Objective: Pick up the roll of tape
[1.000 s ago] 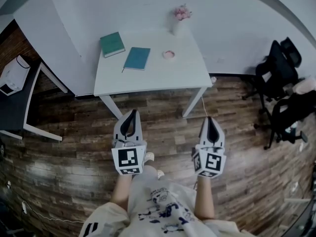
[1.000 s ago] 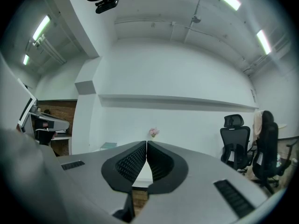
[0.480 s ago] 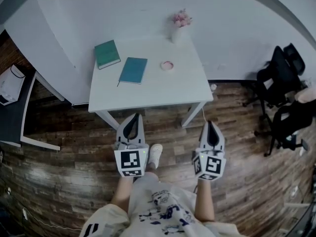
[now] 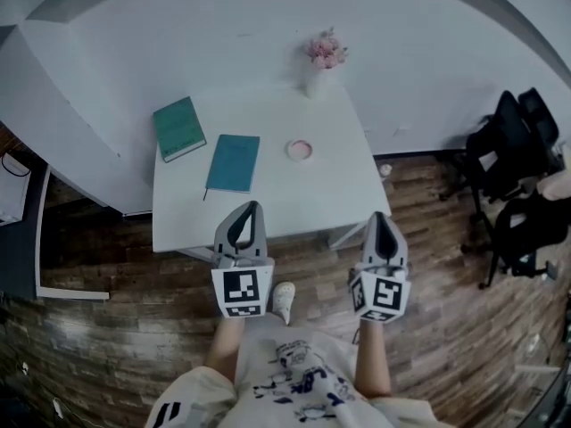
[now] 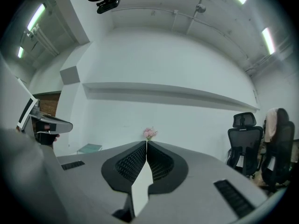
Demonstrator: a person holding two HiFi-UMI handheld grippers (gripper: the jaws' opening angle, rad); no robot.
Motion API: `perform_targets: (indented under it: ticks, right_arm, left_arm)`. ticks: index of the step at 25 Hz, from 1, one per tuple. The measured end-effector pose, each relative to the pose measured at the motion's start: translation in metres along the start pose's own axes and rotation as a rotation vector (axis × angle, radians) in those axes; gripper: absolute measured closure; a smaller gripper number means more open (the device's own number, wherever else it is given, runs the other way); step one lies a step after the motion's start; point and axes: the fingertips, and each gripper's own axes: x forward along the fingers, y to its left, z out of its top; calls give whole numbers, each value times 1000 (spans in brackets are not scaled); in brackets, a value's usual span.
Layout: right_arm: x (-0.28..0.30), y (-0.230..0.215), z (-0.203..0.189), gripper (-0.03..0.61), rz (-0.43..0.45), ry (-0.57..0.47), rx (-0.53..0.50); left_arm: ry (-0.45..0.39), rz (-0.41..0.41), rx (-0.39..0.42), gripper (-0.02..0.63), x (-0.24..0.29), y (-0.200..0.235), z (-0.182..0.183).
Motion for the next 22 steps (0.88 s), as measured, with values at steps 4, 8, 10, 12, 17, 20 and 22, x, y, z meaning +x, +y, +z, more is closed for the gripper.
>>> perform_targets:
  ticks: [4, 8, 10, 12, 17, 20, 22]
  right_arm:
    - [39, 0, 0, 574, -15, 3, -1]
    - [69, -4, 1, 574, -27, 18, -4]
    - [82, -8, 0, 574, -34, 25, -1]
    - [93, -12, -4, 574, -39, 38, 1]
    - [128, -26, -15, 574, -34, 67, 4]
    - [152, -35, -20, 574, -27, 76, -8]
    - [170, -41, -25, 574, -24, 88, -5]
  left_arm:
    - [10, -28, 23, 612, 42, 12, -1]
    - [45, -62, 20, 612, 77, 14, -7]
    - [56, -77, 11, 611, 91, 12, -9]
    - [66, -91, 20, 611, 104, 10, -12]
    - [112, -116, 37, 611, 138, 6, -23]
    - [140, -118, 36, 611, 161, 5, -29]
    - [150, -108, 30, 611, 178, 5, -33]
